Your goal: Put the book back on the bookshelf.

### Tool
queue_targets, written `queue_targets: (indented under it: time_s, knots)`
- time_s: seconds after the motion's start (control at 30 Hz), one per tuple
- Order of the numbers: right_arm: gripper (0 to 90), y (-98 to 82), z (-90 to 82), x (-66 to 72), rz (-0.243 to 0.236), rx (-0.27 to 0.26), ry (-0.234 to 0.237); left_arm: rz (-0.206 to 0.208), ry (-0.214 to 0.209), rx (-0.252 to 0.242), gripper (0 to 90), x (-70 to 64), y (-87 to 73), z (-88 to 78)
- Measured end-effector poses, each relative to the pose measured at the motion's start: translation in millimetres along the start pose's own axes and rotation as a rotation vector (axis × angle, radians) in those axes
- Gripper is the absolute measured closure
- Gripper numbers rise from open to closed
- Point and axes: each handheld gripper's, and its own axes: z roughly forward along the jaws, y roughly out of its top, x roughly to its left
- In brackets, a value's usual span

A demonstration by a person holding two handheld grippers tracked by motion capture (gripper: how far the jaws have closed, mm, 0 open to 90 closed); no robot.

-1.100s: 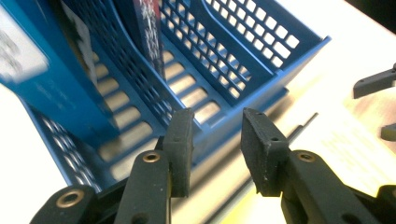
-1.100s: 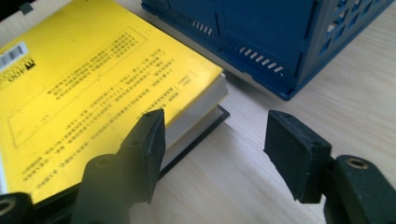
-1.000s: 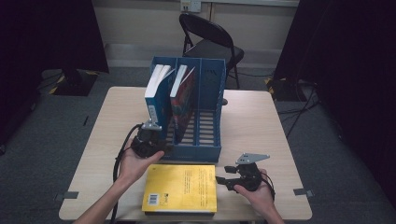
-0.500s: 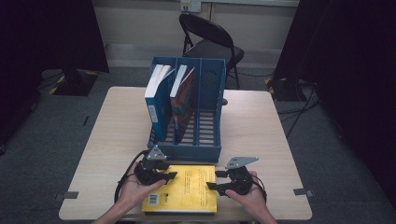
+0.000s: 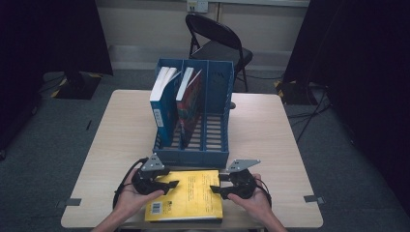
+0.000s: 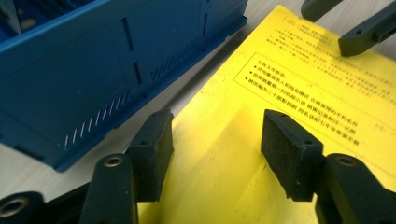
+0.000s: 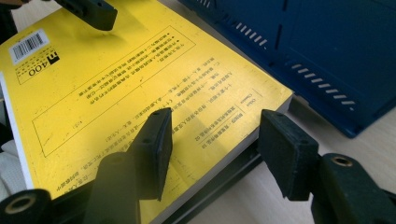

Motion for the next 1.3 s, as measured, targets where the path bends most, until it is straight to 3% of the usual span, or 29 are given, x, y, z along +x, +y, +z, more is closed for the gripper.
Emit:
queue_targets:
  time_s: [0.2,0.47,0.67,0.8,0.87,0.93,1.07,1.3]
  knots:
    - [47.0,13.6,13.2,-1.6,-0.027,0.008,0.021,0.004,0.013,0.014,38.9,3.9,-2.2,-4.3]
    - [50.8,19.6,21.0,-1.3,-0.037,-0.024,0.018,-0.021,0.002,0.006,48.1,15.6,-3.5,1.0]
    - [41.0,2.2,1.4,15.4,-0.03,-0.017,0.09,-0.012,0.001,0.011,51.4,16.2,-3.9,-1.8]
    - [34.2,-18.5,-13.0,29.6,-0.034,-0.009,0.089,-0.005,0.007,0.025,52.1,12.0,-5.1,-4.3]
    - [33.8,-25.8,-16.6,35.9,-0.047,-0.005,0.092,-0.018,0.01,0.021,52.2,10.9,-6.0,-4.5]
    - [36.7,-31.4,-15.0,40.5,-0.065,0.015,0.077,-0.001,0.019,0.024,52.3,10.4,-5.9,-4.8]
    - [41.2,-32.8,-13.0,37.9,-0.075,0.006,0.094,-0.01,0.027,0.027,55.0,10.7,-6.7,-6.8]
    - [47.7,-31.3,-13.2,28.6,-0.041,-0.001,0.101,-0.03,0.03,0.031,56.5,8.9,-12.9,-14.0]
